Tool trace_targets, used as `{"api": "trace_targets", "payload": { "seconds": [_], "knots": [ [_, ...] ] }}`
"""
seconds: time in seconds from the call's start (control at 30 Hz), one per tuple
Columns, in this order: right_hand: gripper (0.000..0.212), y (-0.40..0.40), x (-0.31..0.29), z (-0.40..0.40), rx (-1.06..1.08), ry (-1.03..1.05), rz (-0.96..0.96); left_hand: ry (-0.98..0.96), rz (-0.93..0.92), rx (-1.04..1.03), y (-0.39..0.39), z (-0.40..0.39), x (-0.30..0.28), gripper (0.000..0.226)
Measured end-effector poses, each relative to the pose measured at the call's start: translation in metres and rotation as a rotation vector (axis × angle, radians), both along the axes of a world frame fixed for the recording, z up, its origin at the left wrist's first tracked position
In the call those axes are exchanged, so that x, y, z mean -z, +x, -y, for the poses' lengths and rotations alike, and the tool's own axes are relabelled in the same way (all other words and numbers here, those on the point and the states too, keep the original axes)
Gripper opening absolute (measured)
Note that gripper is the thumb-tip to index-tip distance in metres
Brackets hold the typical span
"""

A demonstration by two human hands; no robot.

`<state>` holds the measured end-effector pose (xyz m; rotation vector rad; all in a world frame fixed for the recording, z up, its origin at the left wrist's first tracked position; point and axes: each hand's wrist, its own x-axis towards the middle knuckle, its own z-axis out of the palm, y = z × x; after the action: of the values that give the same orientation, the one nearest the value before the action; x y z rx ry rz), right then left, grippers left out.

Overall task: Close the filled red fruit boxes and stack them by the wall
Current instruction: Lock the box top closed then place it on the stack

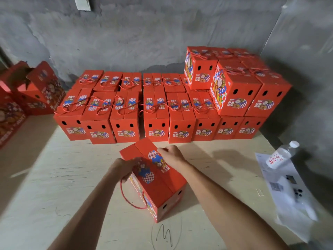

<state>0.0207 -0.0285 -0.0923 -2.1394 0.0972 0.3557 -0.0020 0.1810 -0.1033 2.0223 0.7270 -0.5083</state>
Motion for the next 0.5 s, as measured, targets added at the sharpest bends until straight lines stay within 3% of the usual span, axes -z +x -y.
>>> {"api": "trace_targets", "payload": {
  "seconds": [0.07, 0.13, 0.2, 0.27, 0.33, 0.43, 0.5],
  "knots": [
    [0.041, 0.003, -0.032, -0.026, -0.069, 0.102, 0.056, -0.133, 0.117, -0.047, 0.019, -0.001, -0.033, 0.054],
    [0.053, 0.003, -0.063, -0.058, -0.143, 0.293, -0.073, -0.332, 0.27, -0.17, 0.036, 0.006, -0.068, 0.052],
    [0.075, 0.002, -0.083, -0.078, -0.235, 0.447, -0.333, -0.025, 0.386, -0.08, 0.045, 0.009, -0.091, 0.052],
    [0.082, 0.0, -0.088, -0.076, -0.307, 0.418, -0.514, 0.314, 0.477, 0.092, 0.039, 0.004, -0.098, 0.05],
    [0.066, 0.001, -0.09, -0.067, -0.297, 0.29, -0.46, 0.415, 0.529, 0.186, 0.03, -0.004, -0.103, 0.048],
    [0.038, 0.019, -0.114, -0.07, -0.186, 0.105, -0.2, 0.189, 0.61, 0.2, 0.025, -0.003, -0.117, 0.051],
    [0.035, 0.033, -0.145, -0.071, -0.077, 0.162, -0.161, 0.146, 0.715, 0.216, 0.029, 0.007, -0.14, 0.053]
  ]
}}
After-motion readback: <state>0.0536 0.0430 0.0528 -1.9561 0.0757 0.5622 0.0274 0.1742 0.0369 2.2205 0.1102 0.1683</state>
